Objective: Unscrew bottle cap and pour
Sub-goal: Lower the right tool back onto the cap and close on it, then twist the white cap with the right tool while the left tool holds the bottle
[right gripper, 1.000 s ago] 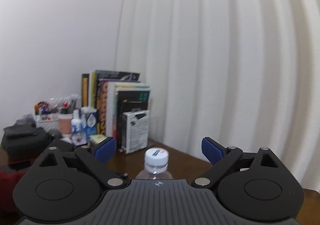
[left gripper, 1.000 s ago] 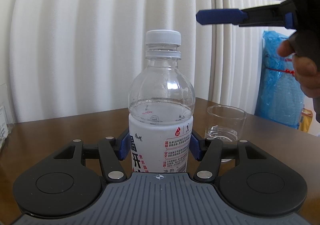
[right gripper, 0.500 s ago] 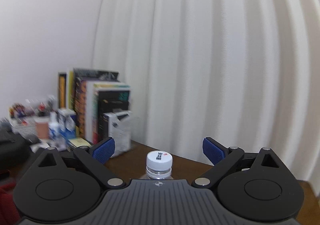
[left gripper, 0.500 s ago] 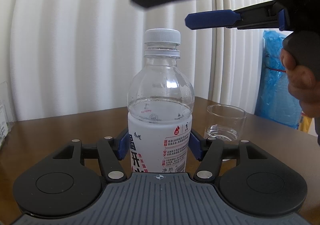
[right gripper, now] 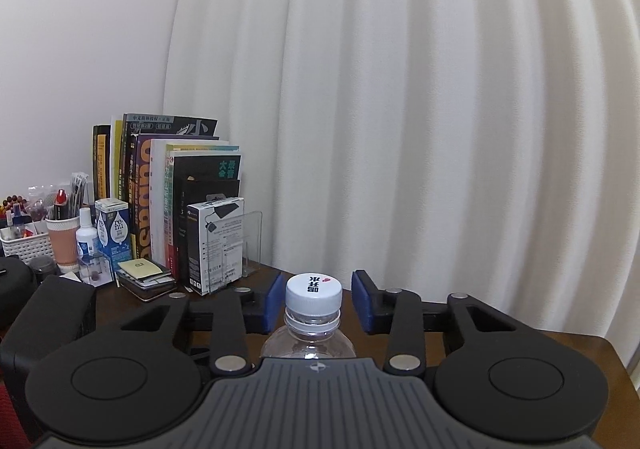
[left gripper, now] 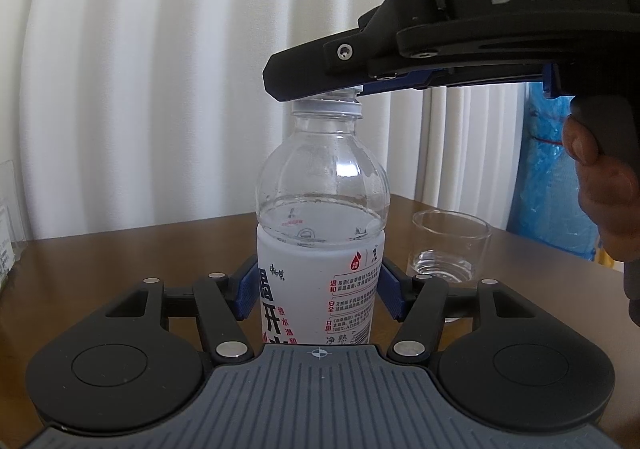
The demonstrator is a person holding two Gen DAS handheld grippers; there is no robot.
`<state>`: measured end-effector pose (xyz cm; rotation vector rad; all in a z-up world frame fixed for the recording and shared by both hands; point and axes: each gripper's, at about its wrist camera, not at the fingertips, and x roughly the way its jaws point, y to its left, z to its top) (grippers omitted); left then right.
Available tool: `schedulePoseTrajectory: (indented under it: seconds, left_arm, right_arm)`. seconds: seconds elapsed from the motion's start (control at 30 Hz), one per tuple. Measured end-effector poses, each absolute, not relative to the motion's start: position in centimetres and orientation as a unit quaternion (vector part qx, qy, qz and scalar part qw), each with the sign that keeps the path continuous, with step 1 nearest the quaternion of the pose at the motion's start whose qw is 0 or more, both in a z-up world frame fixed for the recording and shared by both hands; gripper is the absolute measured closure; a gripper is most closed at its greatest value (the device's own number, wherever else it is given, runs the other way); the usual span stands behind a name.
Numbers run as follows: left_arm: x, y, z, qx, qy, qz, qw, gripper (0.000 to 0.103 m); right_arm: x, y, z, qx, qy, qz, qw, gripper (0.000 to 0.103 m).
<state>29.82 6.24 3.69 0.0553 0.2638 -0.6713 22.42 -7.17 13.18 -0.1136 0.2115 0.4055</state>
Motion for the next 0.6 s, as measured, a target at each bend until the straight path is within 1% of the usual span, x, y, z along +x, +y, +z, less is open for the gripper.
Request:
schedulePoseTrajectory:
  seconds: [0.03,0.23,0.6]
  left_arm:
    - [29.8,6.1,3.7,0.028,0.128,-0.328,0.935,0.043]
    - [29.9,6.0,3.7,0.029,0.127,-0.330,0.935,0.045]
    - [30.1,5.9,3.6,0.034,0.126,-0.336,0.933,0.045]
  right_arm:
    - [22.4,-7.2,13.2,-0.056,0.105,0.204,0.972,0.071]
    - [22.7,-7.8,13.5,-0.061,0.110,0.234,0.964,0.071]
    - [26.6,-11.9,15.1,-0.081,0.153,0.414,0.894,0.071]
